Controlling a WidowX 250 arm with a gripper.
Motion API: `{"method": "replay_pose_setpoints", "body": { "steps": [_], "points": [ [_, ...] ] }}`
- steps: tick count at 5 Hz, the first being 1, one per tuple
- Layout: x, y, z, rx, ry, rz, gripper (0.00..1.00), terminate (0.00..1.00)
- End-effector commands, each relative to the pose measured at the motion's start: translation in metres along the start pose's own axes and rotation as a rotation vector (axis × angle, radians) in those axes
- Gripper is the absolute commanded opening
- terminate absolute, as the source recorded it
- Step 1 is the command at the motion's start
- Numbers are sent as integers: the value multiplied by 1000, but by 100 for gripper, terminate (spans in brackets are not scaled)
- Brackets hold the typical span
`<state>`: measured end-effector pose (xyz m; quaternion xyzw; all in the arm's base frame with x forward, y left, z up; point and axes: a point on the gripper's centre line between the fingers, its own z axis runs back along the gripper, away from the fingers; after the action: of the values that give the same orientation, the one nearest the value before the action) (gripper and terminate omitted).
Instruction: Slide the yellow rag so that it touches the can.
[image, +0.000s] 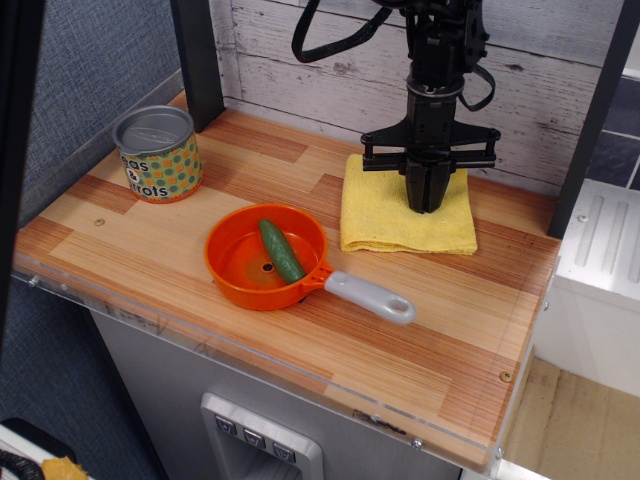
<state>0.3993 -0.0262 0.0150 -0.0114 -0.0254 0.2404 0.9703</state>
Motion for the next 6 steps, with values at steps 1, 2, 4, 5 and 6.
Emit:
{"method": "replay_pose_setpoints", "body": {
  "steps": [1,2,4,5,6],
  "points": [
    [1,5,0,23,-2,-253,0,0],
    [2,12,-2,48,3,-382,0,0],
    [3,35,6,29,-8,-563,0,0],
    [9,57,11,54,8,-614,0,0],
    [13,77,12,78,16,-637,0,0]
  ]
}}
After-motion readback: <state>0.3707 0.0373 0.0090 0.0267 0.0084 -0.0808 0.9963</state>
